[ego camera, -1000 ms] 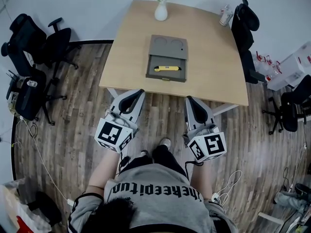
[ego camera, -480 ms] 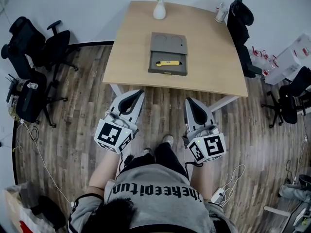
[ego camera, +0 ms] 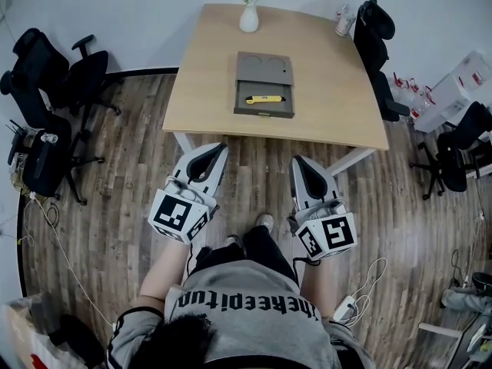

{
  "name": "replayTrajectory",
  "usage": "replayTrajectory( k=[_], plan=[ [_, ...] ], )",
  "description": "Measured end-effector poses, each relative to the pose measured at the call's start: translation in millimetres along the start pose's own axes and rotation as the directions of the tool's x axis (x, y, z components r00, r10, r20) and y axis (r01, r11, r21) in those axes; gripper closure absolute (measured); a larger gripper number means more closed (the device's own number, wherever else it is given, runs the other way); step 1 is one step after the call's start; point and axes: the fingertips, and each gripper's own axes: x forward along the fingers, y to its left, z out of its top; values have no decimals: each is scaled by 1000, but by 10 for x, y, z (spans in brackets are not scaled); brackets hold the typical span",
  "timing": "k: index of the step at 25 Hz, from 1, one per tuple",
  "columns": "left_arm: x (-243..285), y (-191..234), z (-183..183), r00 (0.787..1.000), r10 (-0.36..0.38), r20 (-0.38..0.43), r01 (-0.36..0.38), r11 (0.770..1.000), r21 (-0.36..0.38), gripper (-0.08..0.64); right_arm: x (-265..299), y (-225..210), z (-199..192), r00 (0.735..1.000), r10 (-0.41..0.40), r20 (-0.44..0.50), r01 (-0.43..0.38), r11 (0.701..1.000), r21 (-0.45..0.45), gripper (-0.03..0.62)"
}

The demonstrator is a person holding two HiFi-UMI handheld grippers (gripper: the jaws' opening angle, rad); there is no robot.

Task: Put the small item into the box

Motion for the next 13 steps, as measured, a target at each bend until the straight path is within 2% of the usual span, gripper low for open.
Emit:
replayTrajectory(
  k=[13],
  plan=[
    [13,-19,1,1000,-10,8,10,1000,-12,543,-38,-9,26,1000,-17,7,17,1000,-7,586]
  ],
)
